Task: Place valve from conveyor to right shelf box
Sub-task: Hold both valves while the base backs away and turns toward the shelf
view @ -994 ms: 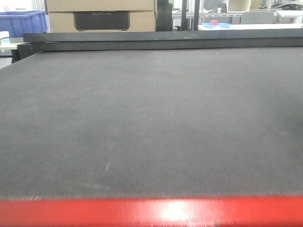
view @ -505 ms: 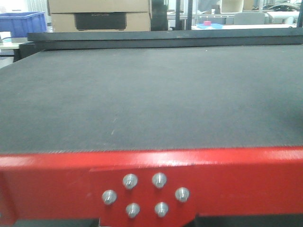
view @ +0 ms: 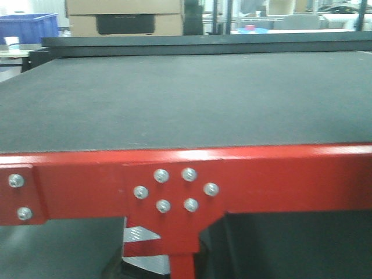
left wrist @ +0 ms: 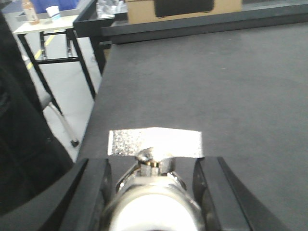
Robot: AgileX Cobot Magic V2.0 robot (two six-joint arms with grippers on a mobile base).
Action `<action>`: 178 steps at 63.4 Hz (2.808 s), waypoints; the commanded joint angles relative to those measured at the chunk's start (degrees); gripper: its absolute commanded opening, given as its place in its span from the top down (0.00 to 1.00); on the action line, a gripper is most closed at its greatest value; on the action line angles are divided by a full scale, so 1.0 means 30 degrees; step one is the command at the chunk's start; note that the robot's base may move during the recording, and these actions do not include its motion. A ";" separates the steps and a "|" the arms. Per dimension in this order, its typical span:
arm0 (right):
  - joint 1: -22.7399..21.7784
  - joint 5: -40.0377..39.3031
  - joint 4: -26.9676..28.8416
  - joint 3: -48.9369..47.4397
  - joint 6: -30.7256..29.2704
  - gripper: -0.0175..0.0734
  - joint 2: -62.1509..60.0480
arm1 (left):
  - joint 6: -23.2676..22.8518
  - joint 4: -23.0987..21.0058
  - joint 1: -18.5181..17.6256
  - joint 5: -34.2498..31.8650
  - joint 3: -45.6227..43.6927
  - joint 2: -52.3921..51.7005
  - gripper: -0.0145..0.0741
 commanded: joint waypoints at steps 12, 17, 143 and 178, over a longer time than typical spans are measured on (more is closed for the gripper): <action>0.0029 -0.1465 -0.0171 -0.0186 -0.0075 0.99 -0.0217 | -0.0053 -0.0170 -0.0046 -0.0736 -0.0143 -0.0183 0.96; 0.0029 -0.1465 -0.0171 -0.0186 -0.0075 0.99 -0.0217 | -0.0053 -0.0170 -0.0046 -0.0736 -0.0143 -0.0183 0.96; 0.0029 -0.1465 -0.0171 -0.0186 -0.0075 0.99 -0.0217 | -0.0053 -0.0170 -0.0046 -0.0736 -0.0143 -0.0183 0.96; 0.0029 -0.1500 -0.0171 -0.0186 -0.0075 0.99 -0.0217 | -0.0053 -0.0170 -0.0046 -0.0736 -0.0143 -0.0183 0.96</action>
